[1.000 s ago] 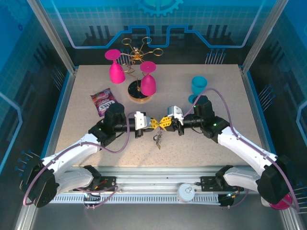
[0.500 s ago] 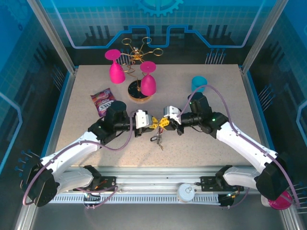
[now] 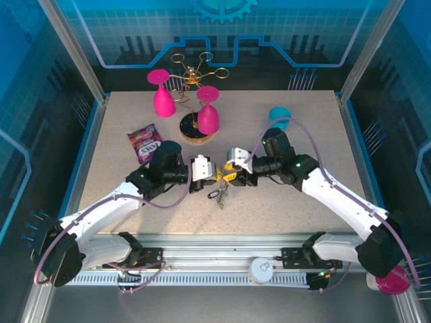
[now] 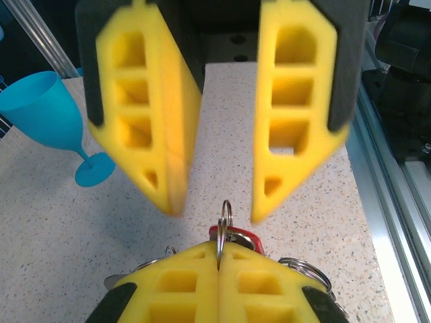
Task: Put the keys on the keyring
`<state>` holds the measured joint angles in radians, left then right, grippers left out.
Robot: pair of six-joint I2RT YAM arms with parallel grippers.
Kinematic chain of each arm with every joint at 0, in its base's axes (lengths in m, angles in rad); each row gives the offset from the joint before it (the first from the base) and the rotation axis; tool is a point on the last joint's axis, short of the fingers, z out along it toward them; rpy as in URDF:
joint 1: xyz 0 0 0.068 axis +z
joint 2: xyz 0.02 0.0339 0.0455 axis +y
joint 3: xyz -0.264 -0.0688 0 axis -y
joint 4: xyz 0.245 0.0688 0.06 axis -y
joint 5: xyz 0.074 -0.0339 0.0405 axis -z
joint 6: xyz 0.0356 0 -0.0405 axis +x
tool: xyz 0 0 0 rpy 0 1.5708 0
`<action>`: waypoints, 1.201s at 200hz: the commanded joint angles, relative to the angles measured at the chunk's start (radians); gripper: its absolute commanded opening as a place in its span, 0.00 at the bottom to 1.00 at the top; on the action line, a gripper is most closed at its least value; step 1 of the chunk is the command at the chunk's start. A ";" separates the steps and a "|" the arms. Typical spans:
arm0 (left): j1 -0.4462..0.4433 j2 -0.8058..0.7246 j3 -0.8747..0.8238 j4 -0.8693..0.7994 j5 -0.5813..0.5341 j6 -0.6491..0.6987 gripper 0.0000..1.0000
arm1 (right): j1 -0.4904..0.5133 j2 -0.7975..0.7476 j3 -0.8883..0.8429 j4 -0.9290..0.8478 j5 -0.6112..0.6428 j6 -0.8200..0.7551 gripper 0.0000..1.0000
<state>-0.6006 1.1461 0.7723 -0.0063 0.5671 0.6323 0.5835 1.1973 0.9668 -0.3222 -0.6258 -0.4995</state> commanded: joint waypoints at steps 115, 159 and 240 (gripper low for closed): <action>-0.008 -0.046 -0.066 0.163 -0.005 -0.019 0.00 | -0.036 -0.033 -0.119 0.188 -0.062 0.180 0.22; -0.008 -0.046 -0.067 0.172 0.001 -0.023 0.00 | -0.044 -0.030 -0.109 0.155 -0.061 0.160 0.25; -0.007 -0.055 -0.074 0.185 0.005 -0.024 0.00 | -0.066 -0.046 -0.095 0.120 -0.054 0.158 0.00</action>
<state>-0.6018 1.1244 0.7151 0.1188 0.5529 0.6266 0.5484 1.1679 0.8455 -0.1738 -0.6819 -0.3389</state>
